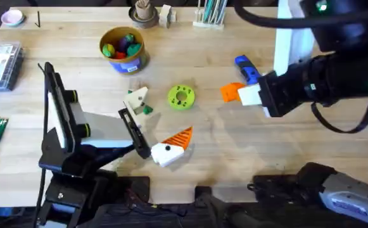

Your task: Pick up the gripper from the table and insert it into the empty holder that is missing its gripper. Then pick up a screw, insert it into the mounting hole, and use the screwdriver to tighten it. Finally, clean up the table by picking up the vegetable and placing it into the bucket.

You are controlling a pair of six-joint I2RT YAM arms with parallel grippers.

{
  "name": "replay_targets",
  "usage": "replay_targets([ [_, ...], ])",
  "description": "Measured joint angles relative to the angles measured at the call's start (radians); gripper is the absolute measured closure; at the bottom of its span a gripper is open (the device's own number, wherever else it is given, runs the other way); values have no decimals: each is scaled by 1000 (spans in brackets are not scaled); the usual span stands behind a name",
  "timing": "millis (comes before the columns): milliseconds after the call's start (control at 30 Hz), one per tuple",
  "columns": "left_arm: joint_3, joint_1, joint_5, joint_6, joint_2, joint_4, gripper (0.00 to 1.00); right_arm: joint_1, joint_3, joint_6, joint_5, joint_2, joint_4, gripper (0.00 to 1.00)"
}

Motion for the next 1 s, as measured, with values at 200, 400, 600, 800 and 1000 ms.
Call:
replay_targets([
  [200, 0, 0, 0, 0, 0, 0, 9, 0, 6, 0, -17, 26, 1, 992],
  [400, 0, 0, 0, 0, 0, 0, 8, -14, 57, -8, -84, 102, 1, 992],
  [600, 0, 0, 0, 0, 0, 0, 8, -88, 137, -34, -134, 119, -15, 992],
  [800, 0, 0, 0, 0, 0, 0, 8, -211, 190, -63, -318, 119, -5, 992],
  [1000, 0, 0, 0, 0, 0, 0, 8, -340, 190, -99, -577, 145, -6, 992],
])
